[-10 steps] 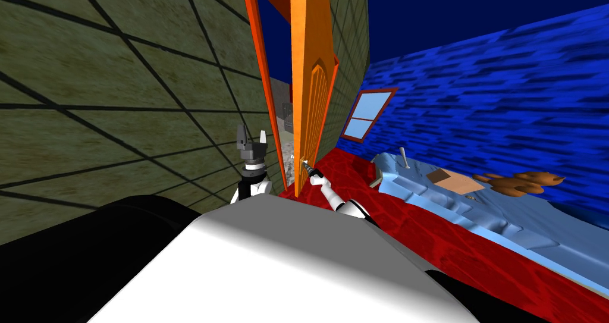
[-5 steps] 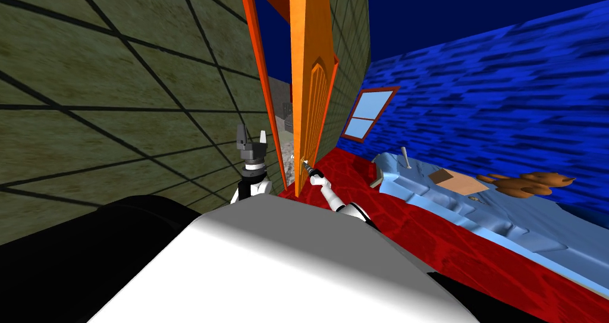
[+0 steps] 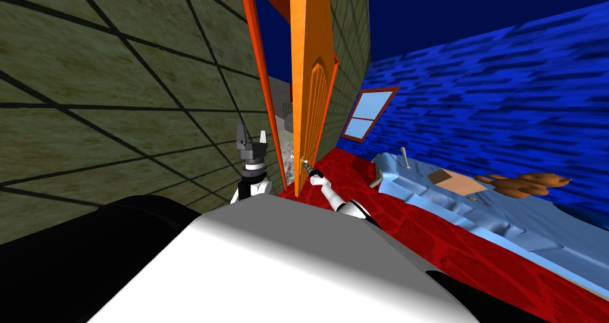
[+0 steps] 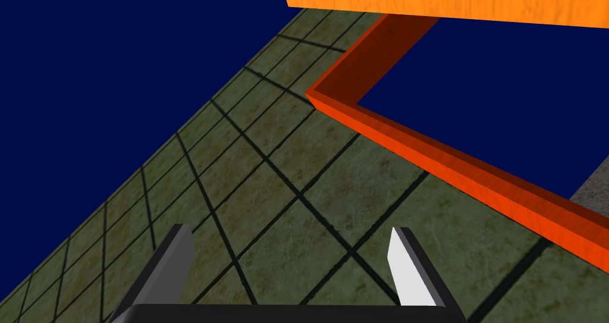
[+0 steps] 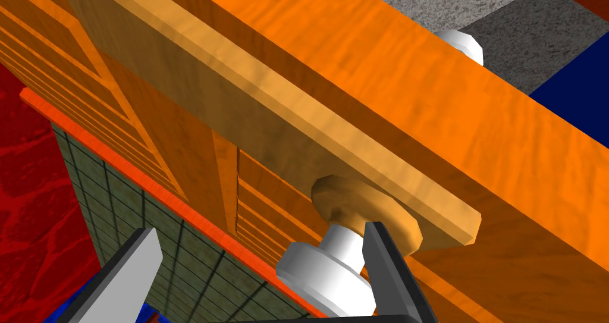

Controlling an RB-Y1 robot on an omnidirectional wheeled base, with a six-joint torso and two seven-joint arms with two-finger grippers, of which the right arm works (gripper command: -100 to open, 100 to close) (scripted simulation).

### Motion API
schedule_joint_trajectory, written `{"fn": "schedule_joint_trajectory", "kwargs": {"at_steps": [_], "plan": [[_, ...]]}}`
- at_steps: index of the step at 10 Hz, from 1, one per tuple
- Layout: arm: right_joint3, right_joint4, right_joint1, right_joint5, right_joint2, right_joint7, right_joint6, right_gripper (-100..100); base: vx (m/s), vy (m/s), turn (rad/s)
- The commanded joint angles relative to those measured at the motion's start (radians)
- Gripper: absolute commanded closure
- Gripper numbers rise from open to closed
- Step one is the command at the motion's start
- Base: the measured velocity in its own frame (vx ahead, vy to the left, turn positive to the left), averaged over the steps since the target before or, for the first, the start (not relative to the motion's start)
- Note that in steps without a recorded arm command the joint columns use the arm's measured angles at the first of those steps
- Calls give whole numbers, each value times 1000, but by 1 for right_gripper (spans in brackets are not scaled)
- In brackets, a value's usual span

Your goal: Pull the door open

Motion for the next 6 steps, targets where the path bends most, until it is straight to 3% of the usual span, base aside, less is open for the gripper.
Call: {"fn": "schedule_joint_trajectory", "kwargs": {"at_steps": [1, 2, 6], "plan": [[-13, 0, 10, -26, -11, -14, 28, 100, -34, -79, 95], [-21, -7, 17, -50, -14, -24, 47, 100, -18, -107, 85], [-21, -7, 17, -50, -14, -24, 47, 100, 1, -26, 0]]}}
